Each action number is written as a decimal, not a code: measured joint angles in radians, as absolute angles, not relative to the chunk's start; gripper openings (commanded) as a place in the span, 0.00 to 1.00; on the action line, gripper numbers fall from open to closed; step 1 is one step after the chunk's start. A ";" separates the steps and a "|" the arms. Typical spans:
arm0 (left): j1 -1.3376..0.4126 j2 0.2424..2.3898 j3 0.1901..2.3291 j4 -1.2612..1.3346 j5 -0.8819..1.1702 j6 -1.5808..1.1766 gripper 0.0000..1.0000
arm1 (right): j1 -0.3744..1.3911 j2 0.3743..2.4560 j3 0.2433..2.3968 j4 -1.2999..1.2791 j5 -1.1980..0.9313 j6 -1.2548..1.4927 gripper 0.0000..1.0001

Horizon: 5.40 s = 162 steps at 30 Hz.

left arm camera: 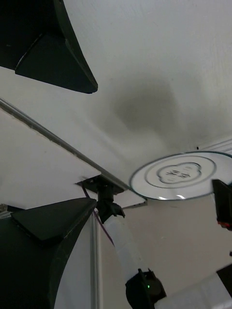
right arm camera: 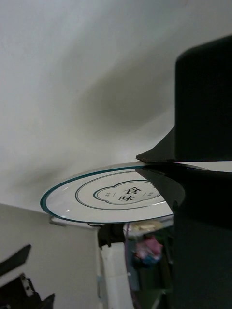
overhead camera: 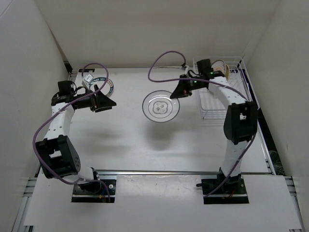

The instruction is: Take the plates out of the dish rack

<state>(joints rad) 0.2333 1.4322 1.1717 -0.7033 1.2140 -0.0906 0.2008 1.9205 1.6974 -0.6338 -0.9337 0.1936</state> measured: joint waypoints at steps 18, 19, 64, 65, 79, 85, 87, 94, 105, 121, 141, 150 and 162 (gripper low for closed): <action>0.132 1.641 1.189 -0.704 1.263 -0.113 1.00 | 0.430 2.209 2.011 -0.528 -1.082 0.316 0.00; 0.127 1.649 1.194 -0.703 1.263 -0.113 1.00 | 0.439 2.220 2.019 -0.522 -1.082 0.322 0.00; 0.126 1.964 1.623 -0.639 1.163 -0.310 0.11 | 0.224 1.449 1.466 -0.745 -0.704 0.112 0.74; 0.128 2.001 1.669 -0.627 1.156 -0.327 0.11 | 0.223 1.419 1.433 -0.769 -0.698 0.092 0.74; 0.331 2.346 1.993 -0.464 0.980 -0.549 0.11 | 0.024 1.316 1.211 -1.010 -0.597 -0.147 0.78; 0.430 2.360 1.993 -0.442 0.831 -0.601 0.11 | 0.015 1.322 1.210 -1.018 -0.590 -0.169 0.80; 0.448 2.365 1.992 -0.434 0.787 -0.613 0.11 | 0.015 1.328 1.210 -1.018 -0.591 -0.169 0.80; 0.443 2.392 1.955 -0.421 0.677 -0.656 0.11 | 0.015 1.337 1.210 -1.017 -0.591 -0.168 0.81; 0.437 2.430 1.911 -0.410 0.659 -0.668 0.38 | 0.015 1.337 1.196 -1.010 -0.593 -0.166 0.81; 0.429 2.423 1.905 -0.387 0.689 -0.645 0.76 | 0.015 1.337 1.195 -0.991 -0.607 -0.161 0.82; 0.350 2.371 1.931 -0.491 0.445 -0.444 0.76 | -0.009 1.302 1.160 -0.968 -0.647 -0.138 0.82; 0.326 2.340 1.944 -0.545 0.304 -0.379 0.77 | -0.038 1.302 1.147 -0.962 -0.660 -0.133 0.82; 0.325 2.282 1.944 -0.569 0.216 -0.317 0.85 | -0.038 1.300 1.147 -0.956 -0.683 -0.118 0.83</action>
<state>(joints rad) 0.3248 2.2822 1.9442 -0.5690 0.2165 -0.3168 -0.0380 1.3003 1.1465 -0.9558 -0.6827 -0.1184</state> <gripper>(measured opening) 0.846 0.831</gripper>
